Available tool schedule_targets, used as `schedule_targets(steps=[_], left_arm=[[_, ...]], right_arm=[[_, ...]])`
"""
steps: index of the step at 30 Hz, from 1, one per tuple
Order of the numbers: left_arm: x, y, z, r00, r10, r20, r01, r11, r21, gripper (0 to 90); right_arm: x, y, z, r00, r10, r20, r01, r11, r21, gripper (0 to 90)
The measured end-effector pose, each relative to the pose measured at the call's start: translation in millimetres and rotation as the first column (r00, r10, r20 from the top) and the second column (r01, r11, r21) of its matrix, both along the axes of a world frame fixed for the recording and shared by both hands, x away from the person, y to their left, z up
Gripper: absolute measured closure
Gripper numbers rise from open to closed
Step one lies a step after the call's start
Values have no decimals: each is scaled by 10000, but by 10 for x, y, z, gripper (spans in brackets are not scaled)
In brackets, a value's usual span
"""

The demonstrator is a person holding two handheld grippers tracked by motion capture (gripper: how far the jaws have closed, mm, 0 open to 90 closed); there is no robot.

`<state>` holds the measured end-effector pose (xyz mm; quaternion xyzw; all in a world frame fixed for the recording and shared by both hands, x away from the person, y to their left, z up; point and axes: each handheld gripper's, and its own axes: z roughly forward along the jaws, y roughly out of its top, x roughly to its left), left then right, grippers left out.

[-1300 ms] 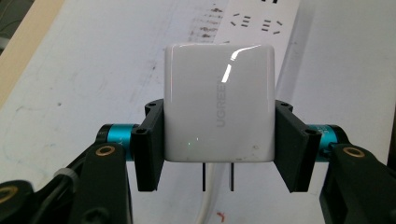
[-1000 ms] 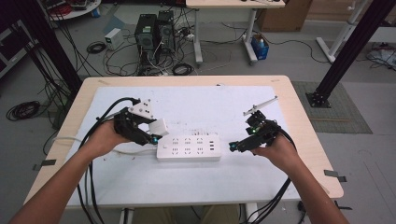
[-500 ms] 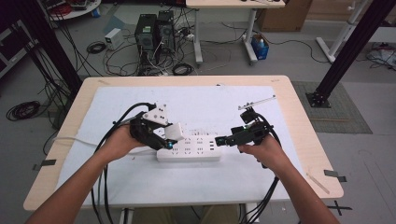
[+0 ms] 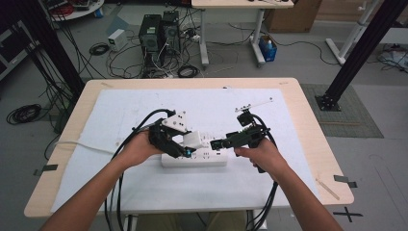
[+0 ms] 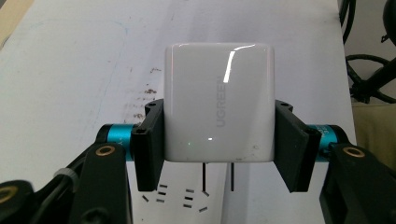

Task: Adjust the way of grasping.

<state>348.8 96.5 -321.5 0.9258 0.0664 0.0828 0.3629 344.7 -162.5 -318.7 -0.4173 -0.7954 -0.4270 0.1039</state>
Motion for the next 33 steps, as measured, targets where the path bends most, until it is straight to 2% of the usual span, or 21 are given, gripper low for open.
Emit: schedule_targets(steps=[5,9,20,21,22,24,29,31,33], left_arm=[[-10,-55,-21,10000,-87,-35,86,9999,-118,426],[-8,-103,-35,9997,-236,35,237,9996,-137,427],[-38,-224,-19,9981,-572,212,577,9981,-227,426],[-37,-230,-20,9980,-600,206,604,9980,-184,427],[-37,-230,-20,9980,-600,206,604,9980,-184,426],[-31,-244,-29,9974,-676,233,677,9977,-71,427],[-36,-260,-38,9973,-669,291,672,9977,-105,426],[-44,-261,-40,9974,-672,264,675,9977,-95,426],[-47,-261,-43,9973,-676,296,680,9976,-107,427]], right_arm=[[26,73,-23,9998,50,-171,-49,10000,53,78],[58,143,-40,9990,67,-451,-47,9990,450,78],[160,269,-124,9911,-105,-1327,171,9987,482,82],[167,274,-136,9910,-114,-1335,183,9986,500,99],[172,270,-138,9903,-55,-1386,135,9983,566,162],[178,265,-147,9886,-48,-1505,163,9970,758,171],[185,269,-188,9834,9,-1814,132,9970,769,202],[186,263,-206,9826,76,-1856,76,9967,811,276],[187,255,-221,9806,113,-1956,75,9954,950,306]])
